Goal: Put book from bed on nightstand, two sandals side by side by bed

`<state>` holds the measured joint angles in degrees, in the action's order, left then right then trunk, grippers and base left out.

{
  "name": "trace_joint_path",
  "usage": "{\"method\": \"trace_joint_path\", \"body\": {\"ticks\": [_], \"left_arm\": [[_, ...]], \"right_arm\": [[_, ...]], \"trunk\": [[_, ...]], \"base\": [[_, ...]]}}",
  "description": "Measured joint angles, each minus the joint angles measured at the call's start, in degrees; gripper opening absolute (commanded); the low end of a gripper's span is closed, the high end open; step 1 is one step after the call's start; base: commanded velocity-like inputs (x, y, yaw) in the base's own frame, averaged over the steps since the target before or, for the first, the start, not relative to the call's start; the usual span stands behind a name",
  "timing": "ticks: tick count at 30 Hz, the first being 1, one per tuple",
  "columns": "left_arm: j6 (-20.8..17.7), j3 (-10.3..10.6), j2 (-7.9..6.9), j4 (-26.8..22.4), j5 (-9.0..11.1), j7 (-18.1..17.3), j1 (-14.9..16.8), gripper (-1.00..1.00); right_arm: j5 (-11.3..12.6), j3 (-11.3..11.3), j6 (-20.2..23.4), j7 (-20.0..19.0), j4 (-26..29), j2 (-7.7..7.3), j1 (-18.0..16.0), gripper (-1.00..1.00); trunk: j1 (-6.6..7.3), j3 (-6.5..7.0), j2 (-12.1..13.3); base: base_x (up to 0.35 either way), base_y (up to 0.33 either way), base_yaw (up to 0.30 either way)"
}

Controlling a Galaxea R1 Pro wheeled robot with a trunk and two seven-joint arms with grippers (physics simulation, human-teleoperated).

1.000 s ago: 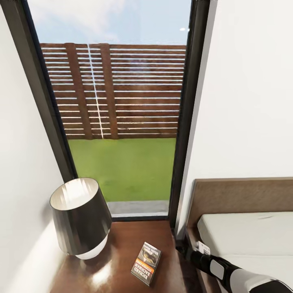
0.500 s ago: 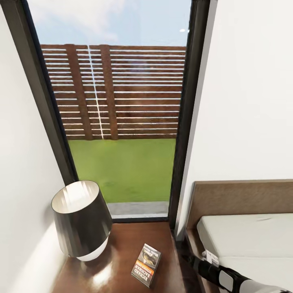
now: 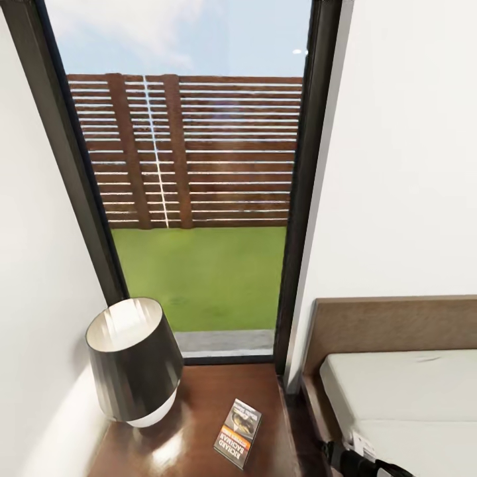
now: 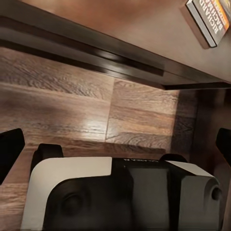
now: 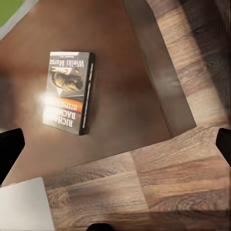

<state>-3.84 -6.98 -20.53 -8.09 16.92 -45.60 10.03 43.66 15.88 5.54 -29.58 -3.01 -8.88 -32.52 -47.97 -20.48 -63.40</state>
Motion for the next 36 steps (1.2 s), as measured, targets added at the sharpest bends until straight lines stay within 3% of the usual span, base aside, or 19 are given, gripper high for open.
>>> {"method": "trace_joint_path", "body": {"ticks": [13, 19, 25, 36], "left_arm": [[0.8, 0.1, 0.64, 2.0, -0.6, 3.9, 0.0, 1.0], [1.1, 0.1, 1.61, 2.7, -3.0, 6.0, 0.0, 1.0], [4.1, 0.0, 2.23, 4.2, -3.8, 7.0, -0.1, 1.0], [6.3, 0.0, 2.49, 5.9, -4.0, 7.8, -0.1, 1.0]], "right_arm": [[0.0, 0.0, -0.2, 0.0, 0.0, -0.67, 4.2, 1.0], [0.0, 0.1, -1.1, 0.2, 0.0, -0.65, 7.6, 1.0], [-0.1, 0.1, -3.0, 0.3, 0.0, -0.62, 10.1, 1.0], [-0.2, 0.2, -3.8, 0.4, 0.0, -0.32, 13.4, 1.0]], "trunk": [[2.86, 2.34, 5.2], [4.18, 3.41, 7.6], [5.49, 4.49, 10.0], [7.91, 6.47, 14.5]], "base": [[0.0, 0.0, 0.0], [0.0, 0.0, 0.0], [0.0, 0.0, 0.0], [0.0, 0.0, 0.0]]}}
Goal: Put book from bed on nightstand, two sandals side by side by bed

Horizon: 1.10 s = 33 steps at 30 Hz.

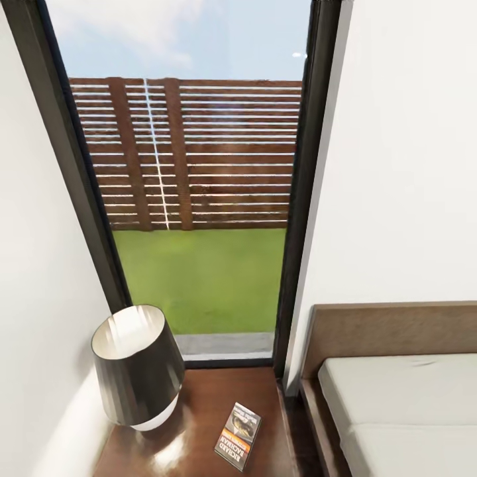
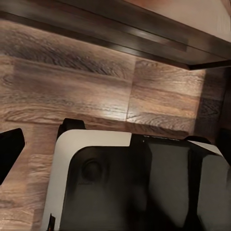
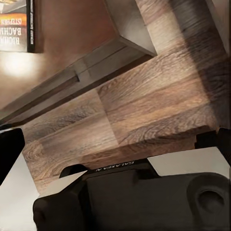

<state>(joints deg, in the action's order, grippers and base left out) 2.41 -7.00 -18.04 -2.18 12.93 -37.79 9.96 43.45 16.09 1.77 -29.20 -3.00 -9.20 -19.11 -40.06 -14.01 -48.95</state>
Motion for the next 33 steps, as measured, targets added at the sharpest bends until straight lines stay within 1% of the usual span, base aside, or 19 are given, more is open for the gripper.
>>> {"method": "trace_joint_path", "body": {"ticks": [5, 6, 7, 9, 10, 11, 18, 23, 25, 26, 31, 33], "left_arm": [[0.4, 0.0, 0.14, 0.5, 0.0, 2.9, 0.0, 1.0], [0.4, 0.0, 0.14, 0.5, 0.0, 2.9, 0.0, 1.0], [0.5, 0.0, 0.37, 0.6, 0.0, 4.2, -0.1, 1.0], [0.6, 0.0, 0.86, 0.7, 0.0, 5.7, -0.1, 1.0], [0.6, 0.0, 0.87, 0.7, 0.0, 5.8, -0.1, 1.0], [0.6, 0.0, 1.49, 0.8, -0.1, 7.3, -0.1, 1.0], [0.7, 0.0, 3.7, 0.9, -0.1, 12.2, -0.1, 1.0], [0.7, 0.0, 5.24, 1.0, -0.1, 16.5, -0.1, 1.0], [0.6, 0.0, 5.94, 1.0, -0.1, 18.6, -0.2, 1.0], [0.5, 0.0, 6.77, 1.1, -0.1, 20.8, -0.3, 1.0], [0.3, 0.0, 8.84, 1.1, -0.1, 26.5, -1.1, 1.0], [0.2, 0.0, 9.64, 1.1, -0.1, 28.3, -1.3, 1.0]], "right_arm": [[-0.1, 0.1, -0.1, 0.0, 0.0, 0.43, 2.5, 1.0], [-0.1, 0.0, -0.1, 0.0, 0.0, 0.44, 2.5, 1.0], [-0.2, 0.1, 0.0, 0.0, 0.0, 0.65, 3.3, 1.0], [-0.2, 0.1, 0.0, 0.1, 0.0, 0.87, 4.0, 1.0], [-0.2, 0.1, 0.0, 0.1, 0.0, 0.87, 4.0, 1.0], [-0.2, 0.2, 0.0, 0.1, 0.0, 1.03, 4.9, 1.0], [-0.4, 0.2, -0.1, 0.2, 0.0, 1.44, 7.8, 1.0], [-0.6, 0.2, 0.0, 0.3, 0.0, 2.23, 9.2, 1.0], [-0.6, 0.2, 0.1, 0.6, 0.0, 2.49, 9.6, 1.0], [-0.7, 0.2, 0.1, 1.1, 0.0, 2.66, 9.9, 1.0], [-0.6, 0.1, 0.1, 3.3, 0.0, 2.84, 10.2, 1.0], [-0.6, 0.1, 0.2, 3.9, 0.1, 2.85, 10.2, 1.0]], "trunk": [[1.1, 0.9, 2.0], [1.32, 1.08, 2.4], [1.54, 1.26, 2.8], [1.98, 1.62, 3.6], [2.2, 1.8, 4.0], [2.42, 1.98, 4.4], [3.96, 3.24, 7.2], [5.06, 4.14, 9.2], [5.5, 4.5, 10.0], [5.72, 4.68, 10.4], [6.82, 5.58, 12.5], [6.82, 5.59, 12.5]], "base": [[0.0, 0.0, 0.0], [0.0, 0.0, 0.0], [0.0, 0.0, 0.0], [0.0, 0.0, 0.0], [0.0, 0.0, 0.0], [0.0, 0.0, 0.0], [0.0, 0.0, 0.0], [0.0, 0.0, 0.0], [0.0, 0.0, 0.0], [0.0, 0.0, 0.0], [0.0, 0.0, 0.0], [0.0, 0.0, 0.0]]}}
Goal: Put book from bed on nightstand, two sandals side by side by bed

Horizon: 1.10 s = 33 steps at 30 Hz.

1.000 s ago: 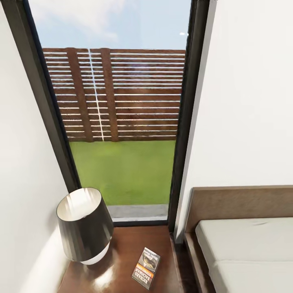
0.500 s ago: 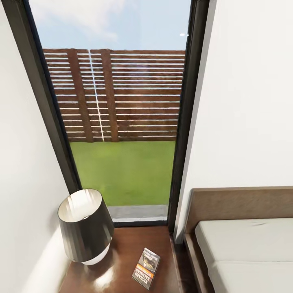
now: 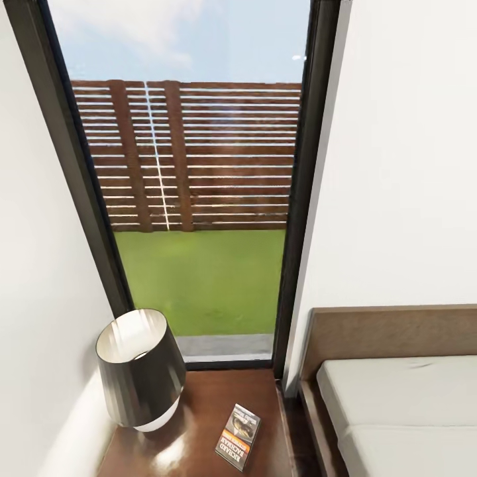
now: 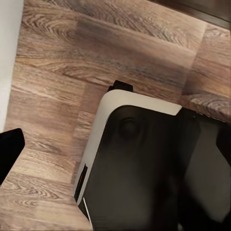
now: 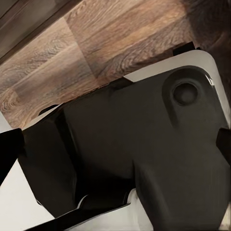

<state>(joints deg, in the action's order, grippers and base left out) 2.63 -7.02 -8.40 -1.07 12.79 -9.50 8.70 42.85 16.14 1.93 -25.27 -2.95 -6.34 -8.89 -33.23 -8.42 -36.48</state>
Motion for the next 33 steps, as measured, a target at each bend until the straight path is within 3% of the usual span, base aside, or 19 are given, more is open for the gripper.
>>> {"method": "trace_joint_path", "body": {"ticks": [9, 33], "left_arm": [[-0.1, -0.1, 2.19, -0.1, -0.2, 3.7, -0.3, 1.0], [-0.4, -0.2, 2.44, -0.1, -0.1, 4.2, -0.3, 1.0]], "right_arm": [[0.2, 0.5, 0.0, 1.2, 0.1, 0.1, 0.1, 1.0], [0.3, 0.0, 0.1, 1.4, 0.1, 0.55, 0.1, 1.0]], "trunk": [[0.0, 0.0, 0.0], [0.0, 0.0, 0.0]], "base": [[0.0, 0.0, 0.0], [0.0, 0.0, 0.0]]}}
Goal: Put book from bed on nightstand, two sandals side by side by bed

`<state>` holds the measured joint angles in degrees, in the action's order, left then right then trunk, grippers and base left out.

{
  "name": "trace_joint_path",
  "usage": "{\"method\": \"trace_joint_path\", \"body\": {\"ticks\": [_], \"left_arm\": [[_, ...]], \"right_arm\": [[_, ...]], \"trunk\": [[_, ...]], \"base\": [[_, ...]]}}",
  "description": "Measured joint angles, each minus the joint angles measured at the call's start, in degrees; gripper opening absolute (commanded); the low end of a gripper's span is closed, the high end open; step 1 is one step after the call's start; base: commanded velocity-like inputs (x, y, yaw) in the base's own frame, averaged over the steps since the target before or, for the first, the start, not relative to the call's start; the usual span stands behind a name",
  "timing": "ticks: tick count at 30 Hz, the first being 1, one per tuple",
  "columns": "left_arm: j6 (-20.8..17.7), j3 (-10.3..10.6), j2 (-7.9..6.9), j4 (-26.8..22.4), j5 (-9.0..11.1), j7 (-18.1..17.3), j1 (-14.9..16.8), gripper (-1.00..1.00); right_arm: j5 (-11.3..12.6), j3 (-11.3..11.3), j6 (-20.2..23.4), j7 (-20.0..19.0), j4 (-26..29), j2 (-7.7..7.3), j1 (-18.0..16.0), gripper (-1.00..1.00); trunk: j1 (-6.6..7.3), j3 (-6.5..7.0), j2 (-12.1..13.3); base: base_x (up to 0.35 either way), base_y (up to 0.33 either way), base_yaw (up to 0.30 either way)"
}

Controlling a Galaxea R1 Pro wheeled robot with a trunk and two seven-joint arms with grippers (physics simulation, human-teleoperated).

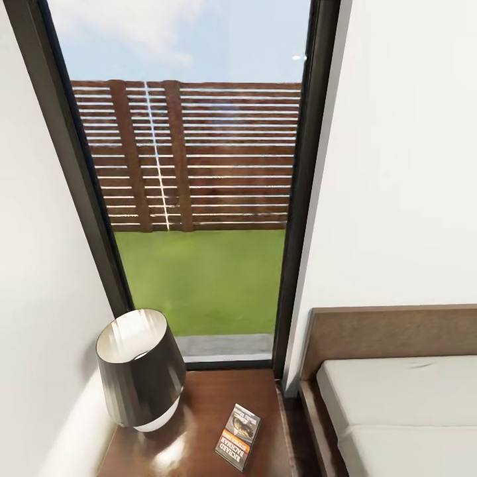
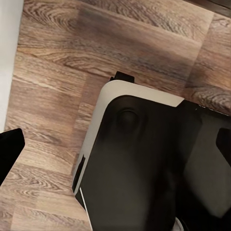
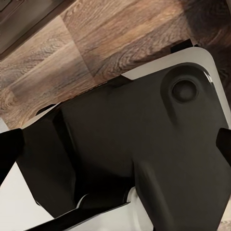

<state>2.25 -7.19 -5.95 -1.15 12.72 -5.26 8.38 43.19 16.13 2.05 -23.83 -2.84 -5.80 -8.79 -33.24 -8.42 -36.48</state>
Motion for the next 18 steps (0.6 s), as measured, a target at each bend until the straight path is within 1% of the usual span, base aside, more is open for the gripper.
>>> {"method": "trace_joint_path", "body": {"ticks": [18], "left_arm": [[0.0, 0.0, 0.04, 0.0, 0.0, 0.0, 0.0, 1.0]], "right_arm": [[0.0, 0.0, -0.1, 0.0, 0.0, 0.0, 0.0, 1.0]], "trunk": [[0.0, 0.0, 0.0]], "base": [[0.0, 0.0, 0.0]]}}
